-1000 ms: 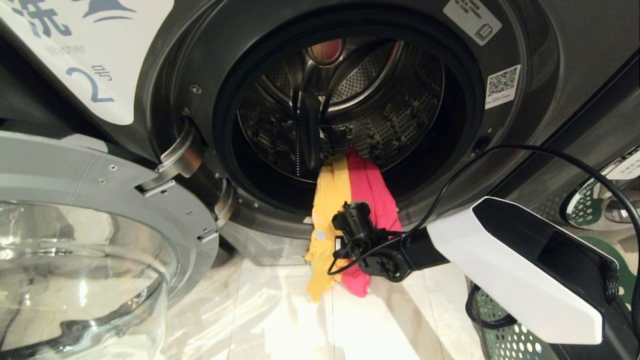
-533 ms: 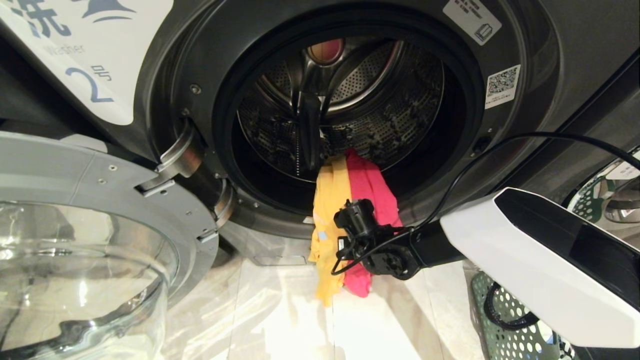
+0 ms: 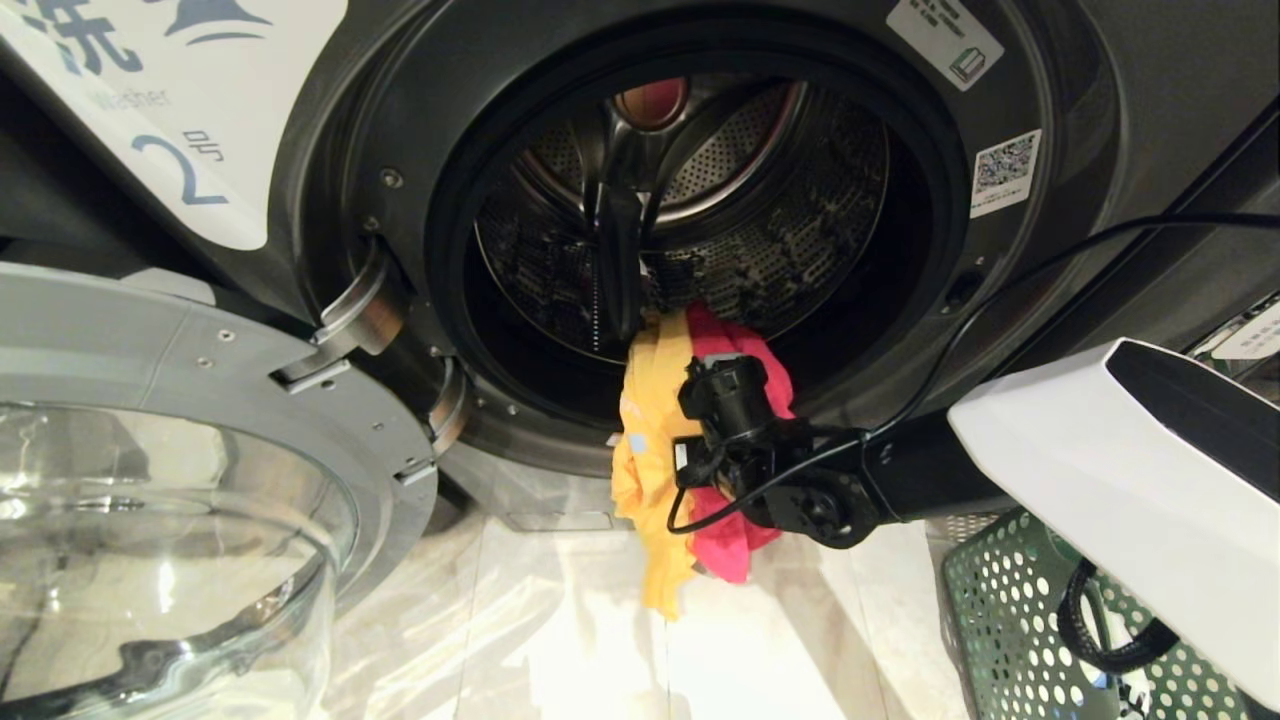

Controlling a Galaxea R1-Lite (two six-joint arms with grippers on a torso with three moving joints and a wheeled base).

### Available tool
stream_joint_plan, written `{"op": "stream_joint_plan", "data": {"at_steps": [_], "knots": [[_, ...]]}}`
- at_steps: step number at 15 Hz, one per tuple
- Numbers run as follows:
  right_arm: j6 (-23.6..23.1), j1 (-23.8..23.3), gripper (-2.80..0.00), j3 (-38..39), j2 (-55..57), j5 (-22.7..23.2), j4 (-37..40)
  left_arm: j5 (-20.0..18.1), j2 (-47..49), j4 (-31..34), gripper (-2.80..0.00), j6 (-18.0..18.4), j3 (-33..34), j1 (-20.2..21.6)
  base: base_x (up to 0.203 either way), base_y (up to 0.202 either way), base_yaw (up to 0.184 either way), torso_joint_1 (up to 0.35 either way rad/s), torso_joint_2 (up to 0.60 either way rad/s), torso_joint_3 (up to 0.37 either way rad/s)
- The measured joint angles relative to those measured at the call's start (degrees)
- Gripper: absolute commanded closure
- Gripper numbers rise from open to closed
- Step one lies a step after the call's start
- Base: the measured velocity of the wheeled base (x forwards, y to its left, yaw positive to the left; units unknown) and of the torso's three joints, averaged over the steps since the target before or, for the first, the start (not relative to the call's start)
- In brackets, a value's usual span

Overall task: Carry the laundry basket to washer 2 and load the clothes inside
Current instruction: Place the clothes into the washing machine

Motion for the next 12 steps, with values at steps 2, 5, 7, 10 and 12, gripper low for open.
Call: {"op": "stream_joint_plan", "data": {"at_steps": [2, 5, 7, 10, 12], "knots": [[-5.3, 0.0, 0.00, 2.0, -1.0, 0.0, -5.4, 0.0, 0.0, 0.0, 0.00, 0.0, 0.0, 0.0, 0.000, 0.000, 0.000, 0.000, 0.00, 0.000], [-13.0, 0.0, 0.00, 5.5, -2.1, 0.0, -15.6, 0.0, 0.0, 0.0, 0.00, 0.0, 0.0, 0.0, 0.000, 0.000, 0.000, 0.000, 0.00, 0.000], [-18.6, 0.0, 0.00, 6.4, -2.4, 0.3, -23.8, 0.0, 0.0, 0.0, 0.00, 0.0, 0.0, 0.0, 0.000, 0.000, 0.000, 0.000, 0.00, 0.000], [-27.8, -0.1, 0.00, 2.7, -1.3, 0.9, -35.8, 0.0, 0.0, 0.0, 0.00, 0.0, 0.0, 0.0, 0.000, 0.000, 0.000, 0.000, 0.00, 0.000], [-33.1, -0.4, 0.00, -3.8, 0.6, 1.6, -41.1, 0.0, 0.0, 0.0, 0.00, 0.0, 0.0, 0.0, 0.000, 0.000, 0.000, 0.000, 0.00, 0.000]]}}
